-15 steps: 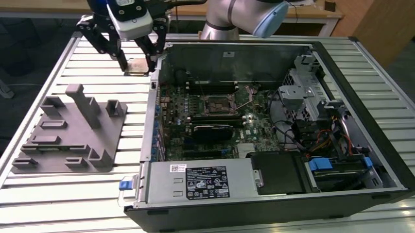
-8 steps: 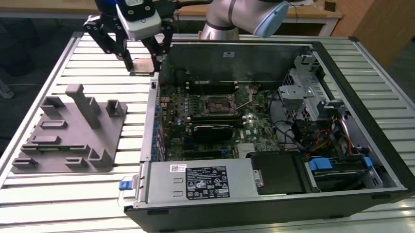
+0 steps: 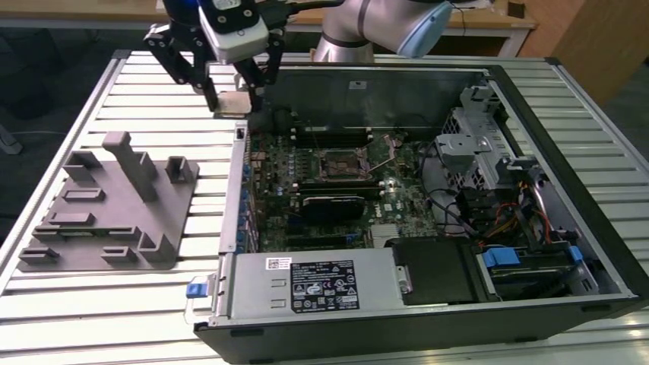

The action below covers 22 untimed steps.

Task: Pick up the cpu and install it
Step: 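Pick up the cpu and move it towards the insertion slot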

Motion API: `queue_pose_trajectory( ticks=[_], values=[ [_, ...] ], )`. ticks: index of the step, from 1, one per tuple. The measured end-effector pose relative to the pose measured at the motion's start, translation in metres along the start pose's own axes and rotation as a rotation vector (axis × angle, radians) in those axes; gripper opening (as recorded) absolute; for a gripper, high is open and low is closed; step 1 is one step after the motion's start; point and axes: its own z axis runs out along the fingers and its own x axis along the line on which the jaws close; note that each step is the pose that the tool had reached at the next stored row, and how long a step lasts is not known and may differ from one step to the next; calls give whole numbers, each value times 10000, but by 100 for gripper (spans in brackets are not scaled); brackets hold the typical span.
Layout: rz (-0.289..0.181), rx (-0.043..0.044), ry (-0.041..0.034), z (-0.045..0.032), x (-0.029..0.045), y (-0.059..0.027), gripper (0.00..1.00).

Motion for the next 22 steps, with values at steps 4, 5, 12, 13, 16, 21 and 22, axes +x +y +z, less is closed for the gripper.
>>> queue_pose_trajectory(
  ticks=[4,5,12,13,16,21,22],
  values=[
    [-1,0,0,3,-71,5,54],
    [-1,0,-1,4,-88,6,54],
    [0,0,0,11,-223,15,54],
    [-1,0,-1,13,-247,17,54],
    [0,0,0,17,-319,21,54],
    [-1,0,0,23,-437,29,54],
    [-1,0,0,24,-459,31,54]
  ],
)
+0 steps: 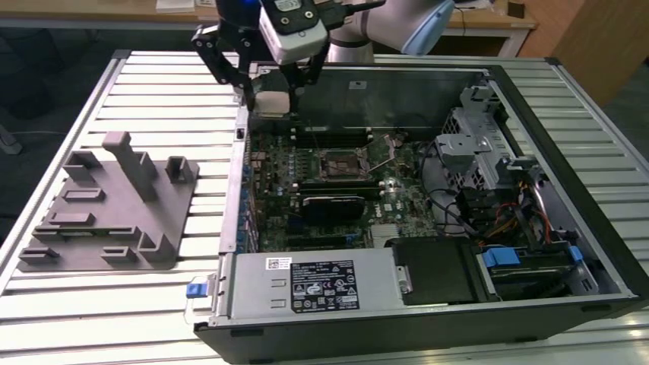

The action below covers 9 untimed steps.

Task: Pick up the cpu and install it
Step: 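Pick up the cpu and move it towards the insertion slot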

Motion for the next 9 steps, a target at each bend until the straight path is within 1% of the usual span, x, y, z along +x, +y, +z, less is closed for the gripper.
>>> queue_pose_trajectory(
  ticks=[6,9],
  values=[
    [0,0,0,6,-121,8,54],
    [-1,-1,0,9,-165,11,54]
  ],
)
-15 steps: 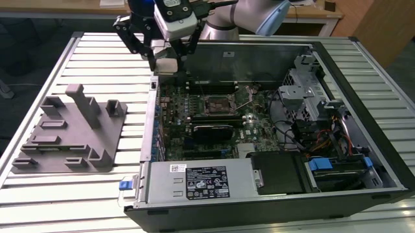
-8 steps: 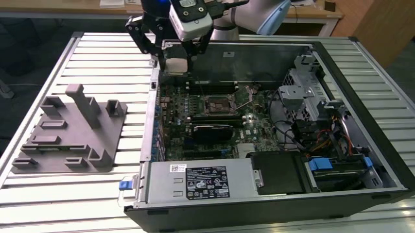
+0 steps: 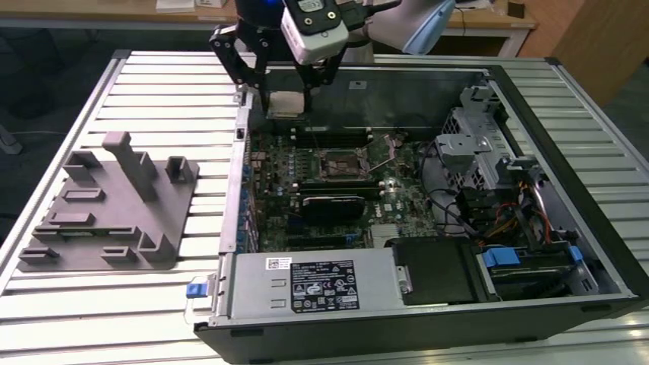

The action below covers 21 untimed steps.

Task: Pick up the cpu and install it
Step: 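Pick up the cpu and move it towards the insertion slot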

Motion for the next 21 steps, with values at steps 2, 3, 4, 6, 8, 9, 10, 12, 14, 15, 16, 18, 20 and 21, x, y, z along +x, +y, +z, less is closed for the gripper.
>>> queue_pose_trajectory(
  ticks=[2,3,4,6,8,9,10,12,14,15,16,18,20,21],
  values=[
    [0,0,0,0,-12,0,54],
    [2,0,0,0,-12,0,54],
    [2,0,0,0,-12,1,54],
    [2,0,0,0,-13,1,54],
    [-1,-3,-1,8,-21,1,54],
    [0,-1,0,13,-26,1,54],
    [1,0,0,20,-33,1,54],
    [1,1,1,34,-51,2,54],
    [2,2,1,45,-69,3,54],
    [1,3,0,51,-77,3,54],
    [1,6,0,57,-85,4,54],
    [0,9,-1,72,-98,4,54],
    [0,12,0,92,-107,5,54],
    [1,12,1,103,-112,5,54]
  ],
)
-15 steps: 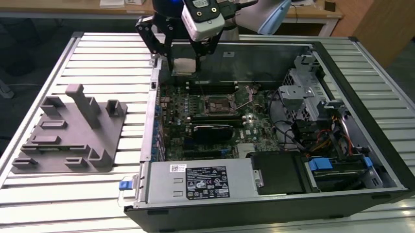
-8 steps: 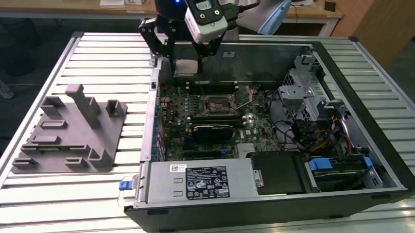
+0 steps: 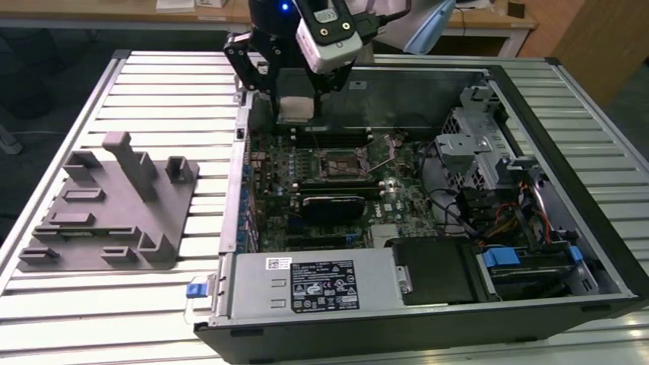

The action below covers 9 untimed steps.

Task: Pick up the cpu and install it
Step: 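Pick up the cpu and move it towards the insertion slot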

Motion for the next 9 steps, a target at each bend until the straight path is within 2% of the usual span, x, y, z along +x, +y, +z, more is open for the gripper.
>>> queue_pose_trajectory(
  ticks=[9],
  values=[
    [2,2,-1,80,-55,1,54]
  ],
)
